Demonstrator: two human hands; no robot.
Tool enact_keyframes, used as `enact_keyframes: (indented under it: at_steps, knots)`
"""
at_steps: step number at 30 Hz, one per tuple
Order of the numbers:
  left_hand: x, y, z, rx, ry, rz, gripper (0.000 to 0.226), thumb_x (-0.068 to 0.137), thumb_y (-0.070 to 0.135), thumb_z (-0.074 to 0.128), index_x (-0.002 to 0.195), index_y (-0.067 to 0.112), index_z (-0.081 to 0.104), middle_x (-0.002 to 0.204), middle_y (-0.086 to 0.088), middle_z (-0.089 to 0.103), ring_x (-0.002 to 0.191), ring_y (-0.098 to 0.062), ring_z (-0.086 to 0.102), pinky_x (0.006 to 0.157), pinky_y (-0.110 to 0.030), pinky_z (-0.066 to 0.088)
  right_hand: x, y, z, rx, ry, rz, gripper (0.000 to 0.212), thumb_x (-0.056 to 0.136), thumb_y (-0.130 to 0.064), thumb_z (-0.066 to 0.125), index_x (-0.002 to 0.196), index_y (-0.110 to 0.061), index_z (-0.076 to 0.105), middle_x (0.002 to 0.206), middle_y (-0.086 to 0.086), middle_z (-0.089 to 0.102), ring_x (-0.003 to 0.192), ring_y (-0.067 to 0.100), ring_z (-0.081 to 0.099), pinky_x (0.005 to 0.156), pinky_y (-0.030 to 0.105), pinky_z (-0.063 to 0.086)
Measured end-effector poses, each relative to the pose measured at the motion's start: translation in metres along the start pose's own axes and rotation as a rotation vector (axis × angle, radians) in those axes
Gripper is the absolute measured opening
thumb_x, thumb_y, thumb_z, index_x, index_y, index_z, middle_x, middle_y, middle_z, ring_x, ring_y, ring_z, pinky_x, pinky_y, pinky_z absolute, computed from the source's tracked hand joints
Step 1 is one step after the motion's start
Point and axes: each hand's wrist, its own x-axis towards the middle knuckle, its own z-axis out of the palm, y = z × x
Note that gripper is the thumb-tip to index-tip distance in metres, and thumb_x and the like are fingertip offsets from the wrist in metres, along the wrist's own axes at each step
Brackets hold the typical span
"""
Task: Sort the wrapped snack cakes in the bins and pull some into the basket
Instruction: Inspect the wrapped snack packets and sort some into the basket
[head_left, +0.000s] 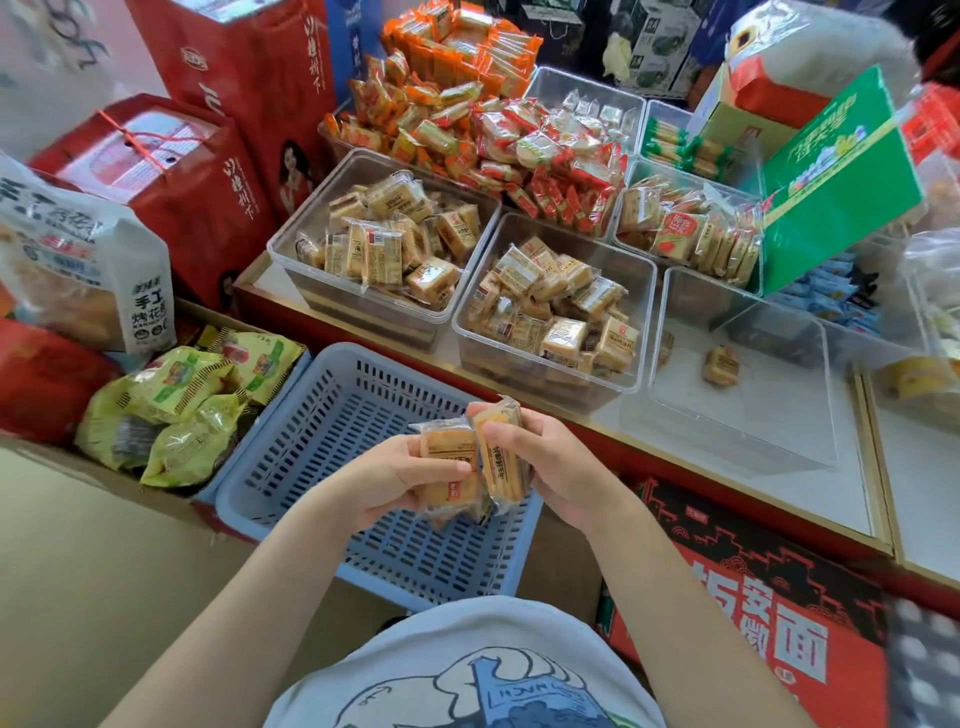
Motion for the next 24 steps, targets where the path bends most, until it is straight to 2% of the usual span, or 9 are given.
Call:
enact_keyframes:
  at_steps: [2,5,7,9,14,16,18,20,24]
  knots:
    - [0.000,-0.003,-0.005,0.060,0.100,-0.008,0.051,0.078,0.030,0.087,0.125,0.016,0.071,0.114,-0.008,0.077,0.108,-0.024,0.073,0.095,-0.042,0.058,0.001,0.002,0.001,-0.004,0.024,-0.010,0.049,0.089,-0.033,0.074,0.134,-0.025,0.057,0.126,0.008,0.069,0.112,0.019,0.069,0.093,0.035,0.057]
    - [0.000,-0.003,-0.010,-0.206,0.280,0.055,0.034,0.090,0.023,0.074,0.122,0.011,0.068,0.107,-0.012,0.078,0.097,-0.023,0.075,0.087,-0.039,0.061,0.002,0.010,0.000,0.000,0.109,-0.015,0.058,0.091,-0.023,0.075,0.139,-0.037,0.045,0.121,0.009,0.067,0.104,0.026,0.072,0.087,0.039,0.059]
    - [-0.001,0.000,-0.011,-0.367,0.290,0.094,0.032,0.093,0.017,0.069,0.122,0.007,0.064,0.104,-0.013,0.077,0.090,-0.021,0.076,0.073,-0.031,0.063,0.001,0.015,0.000,-0.015,0.132,-0.006,0.064,0.092,-0.020,0.074,0.138,-0.048,0.038,0.119,0.015,0.067,0.103,0.032,0.072,0.089,0.043,0.060]
    - [0.001,0.001,-0.012,-0.452,0.260,0.119,0.043,0.085,0.018,0.071,0.125,0.005,0.062,0.109,-0.014,0.076,0.094,-0.021,0.076,0.075,-0.031,0.064,0.000,0.019,0.002,-0.061,0.118,0.002,0.057,0.095,-0.021,0.071,0.132,-0.055,0.043,0.118,0.018,0.065,0.104,0.036,0.070,0.090,0.046,0.060]
    - [0.009,-0.004,0.003,-0.422,0.277,0.127,0.053,0.076,0.026,0.076,0.125,0.008,0.065,0.115,-0.015,0.076,0.096,-0.023,0.075,0.079,-0.032,0.064,0.004,0.028,0.004,-0.137,0.210,0.010,0.017,0.094,-0.024,0.073,0.109,-0.025,0.065,0.114,0.006,0.068,0.100,0.022,0.071,0.082,0.037,0.059]
    - [0.013,-0.009,0.009,-0.382,0.312,0.127,0.058,0.075,0.031,0.078,0.127,0.011,0.065,0.117,-0.013,0.075,0.104,-0.025,0.074,0.086,-0.033,0.061,0.005,0.029,0.003,-0.168,0.262,0.017,0.019,0.091,-0.033,0.077,0.103,-0.022,0.066,0.107,0.002,0.069,0.096,0.015,0.070,0.077,0.031,0.058]
    - [0.015,-0.013,0.014,-0.375,0.326,0.127,0.061,0.074,0.032,0.079,0.129,0.011,0.065,0.117,-0.012,0.076,0.108,-0.027,0.073,0.091,-0.034,0.060,0.004,0.028,0.003,-0.191,0.296,0.019,0.026,0.088,-0.039,0.078,0.099,-0.019,0.065,0.093,-0.004,0.069,0.077,0.000,0.067,0.063,0.018,0.051]
    - [0.016,-0.016,0.021,-0.379,0.317,0.128,0.061,0.074,0.032,0.080,0.129,0.009,0.066,0.118,-0.013,0.075,0.112,-0.029,0.071,0.098,-0.038,0.057,0.004,0.030,0.002,-0.210,0.340,0.021,0.033,0.085,-0.044,0.079,0.098,-0.016,0.065,0.086,-0.006,0.067,0.069,-0.001,0.063,0.058,0.015,0.047]
    - [0.015,-0.017,0.026,-0.417,0.326,0.123,0.060,0.077,0.030,0.079,0.130,0.006,0.064,0.118,-0.015,0.075,0.114,-0.031,0.070,0.106,-0.044,0.053,0.003,0.034,-0.001,-0.195,0.368,-0.010,0.029,0.087,-0.034,0.079,0.100,-0.010,0.070,0.085,-0.005,0.066,0.063,-0.008,0.061,0.055,0.010,0.046]
